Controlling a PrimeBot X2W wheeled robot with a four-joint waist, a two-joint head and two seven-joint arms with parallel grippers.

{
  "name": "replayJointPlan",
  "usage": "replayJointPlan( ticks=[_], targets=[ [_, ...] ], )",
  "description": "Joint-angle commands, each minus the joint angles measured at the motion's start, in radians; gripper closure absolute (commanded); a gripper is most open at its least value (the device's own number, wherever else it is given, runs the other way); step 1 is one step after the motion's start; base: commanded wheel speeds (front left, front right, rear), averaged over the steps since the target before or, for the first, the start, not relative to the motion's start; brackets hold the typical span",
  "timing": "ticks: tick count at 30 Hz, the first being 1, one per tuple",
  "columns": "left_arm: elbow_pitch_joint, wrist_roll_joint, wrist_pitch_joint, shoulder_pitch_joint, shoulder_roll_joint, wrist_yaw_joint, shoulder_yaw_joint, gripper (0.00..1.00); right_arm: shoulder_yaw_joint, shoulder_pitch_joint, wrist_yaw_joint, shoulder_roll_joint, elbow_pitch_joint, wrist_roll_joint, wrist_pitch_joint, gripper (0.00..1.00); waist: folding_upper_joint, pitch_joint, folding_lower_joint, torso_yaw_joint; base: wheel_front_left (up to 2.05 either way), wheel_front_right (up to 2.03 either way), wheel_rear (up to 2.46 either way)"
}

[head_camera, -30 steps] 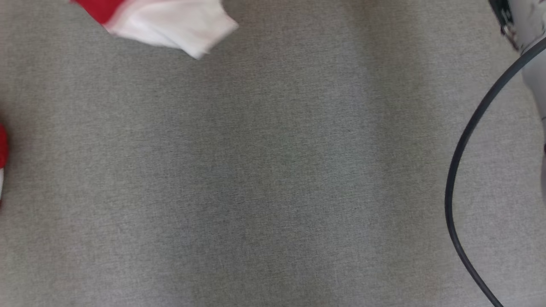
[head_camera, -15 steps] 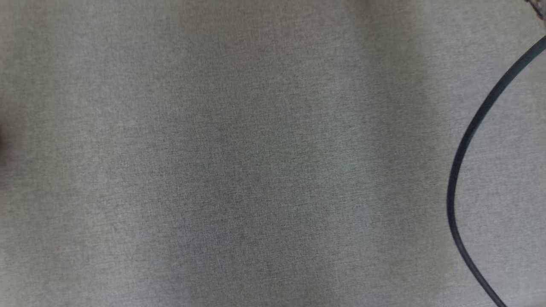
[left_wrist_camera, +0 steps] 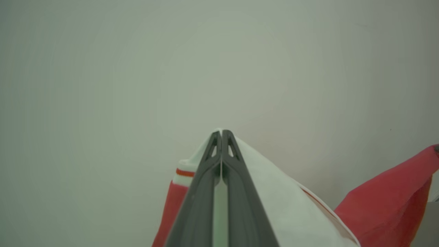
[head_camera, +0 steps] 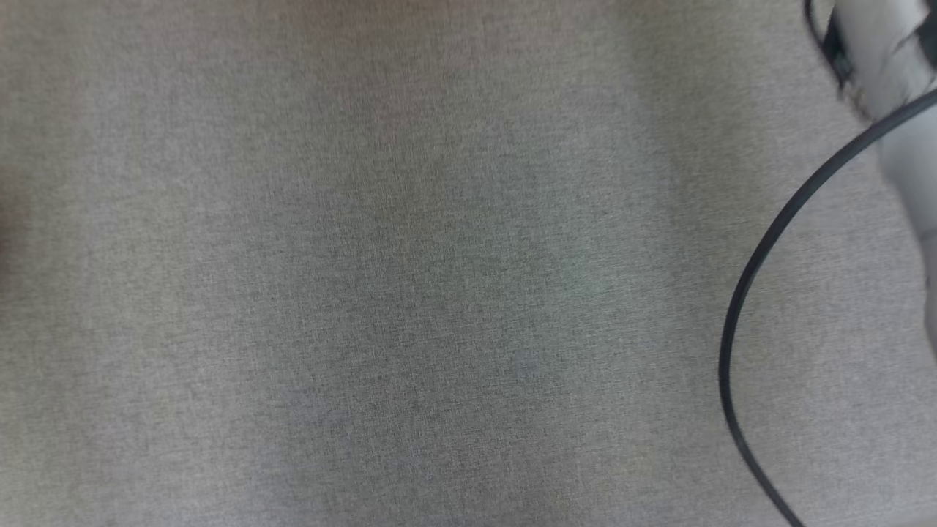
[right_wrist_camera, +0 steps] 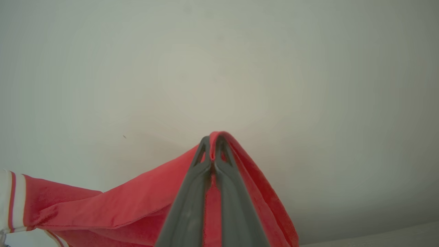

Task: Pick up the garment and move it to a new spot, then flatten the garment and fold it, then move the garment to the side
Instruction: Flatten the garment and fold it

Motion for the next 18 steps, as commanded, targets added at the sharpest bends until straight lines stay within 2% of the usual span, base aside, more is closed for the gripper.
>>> replayJointPlan(
  ticks=[1,5,8,18],
  targets=[
    [-0.028,-0.017,-0.012,0.059,0.018,0.006,0.010,1.00,0.022,0.050,0.000,-0.012,-0.028,0.023,-0.001,1.00,-0.0001,-0.028,0.0000,-0.004,0.00,0.00,0.00],
    [-0.133,-0.063,-0.025,0.201,0.054,0.027,0.038,1.00,0.068,0.156,0.000,-0.040,-0.111,0.085,-0.013,1.00,-0.0001,-0.077,0.0000,-0.011,0.00,0.00,0.00],
    [-0.236,-0.109,-0.027,0.341,0.078,0.065,0.062,1.00,0.099,0.256,0.000,-0.069,-0.167,0.132,-0.029,1.00,-0.0001,-0.121,0.0000,-0.011,0.00,0.00,0.00],
    [-0.634,-0.197,-0.034,0.858,0.191,0.269,0.124,1.00,0.169,0.581,0.000,-0.165,-0.324,0.271,-0.062,1.00,-0.0001,-0.251,0.0000,-0.021,0.00,0.00,0.00]
  ],
)
